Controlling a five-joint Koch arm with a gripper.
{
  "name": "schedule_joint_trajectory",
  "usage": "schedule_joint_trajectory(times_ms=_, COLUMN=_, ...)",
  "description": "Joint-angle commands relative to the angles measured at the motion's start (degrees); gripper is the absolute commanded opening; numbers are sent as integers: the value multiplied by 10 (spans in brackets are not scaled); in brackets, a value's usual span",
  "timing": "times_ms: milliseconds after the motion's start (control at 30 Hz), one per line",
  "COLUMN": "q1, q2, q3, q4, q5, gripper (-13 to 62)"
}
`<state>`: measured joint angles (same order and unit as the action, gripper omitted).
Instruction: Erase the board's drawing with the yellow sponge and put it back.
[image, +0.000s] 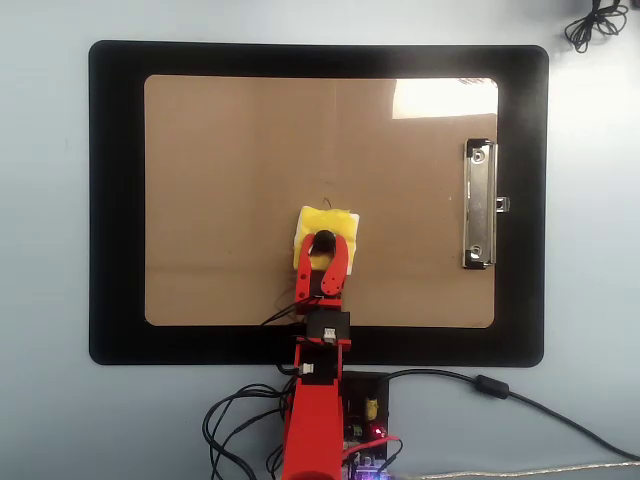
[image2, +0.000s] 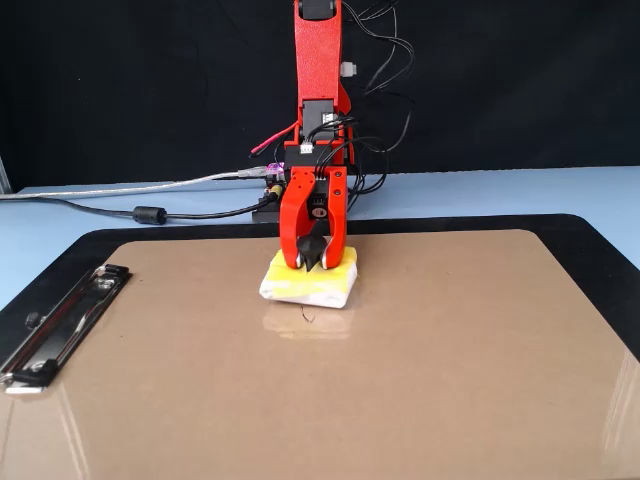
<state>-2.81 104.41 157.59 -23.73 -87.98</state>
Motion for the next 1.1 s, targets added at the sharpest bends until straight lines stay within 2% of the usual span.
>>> schedule_joint_trajectory(times_ms=0, q1=-4, q2=-66, q3=-63, q4=-11, q5=0, gripper=-83)
schedule_joint_trajectory(times_ms=167, q1=-3, q2=-264, q3=-239, q4=-50, q5=0, gripper=-83)
schedule_joint_trajectory(times_ms=233, q1=1, q2=-289, q3=-256, q4=-69, q5=0, gripper=-83)
schedule_joint_trajectory(times_ms=300, q1=4, q2=-272, q3=-223, q4=-82, q5=1, gripper=-83)
schedule_joint_trajectory(times_ms=500, q1=10, q2=-70, q3=9, q4=-115, q5=1, gripper=-83)
schedule_joint_trajectory(times_ms=600, q1=8, q2=-20, q3=57, q4=-112, q5=2, gripper=-83)
schedule_joint_trajectory(times_ms=700, q1=7, q2=-67, q3=-7, q4=-112, q5=0, gripper=-83)
schedule_joint_trajectory(times_ms=900, q1=12, q2=-308, q3=-251, q4=-115, q5=1, gripper=-83)
schedule_joint_trajectory(times_ms=967, q1=24, q2=-325, q3=-278, q4=-116, q5=1, gripper=-83)
schedule_joint_trajectory(times_ms=1067, q1=58, q2=-281, q3=-212, q4=-124, q5=2, gripper=-83)
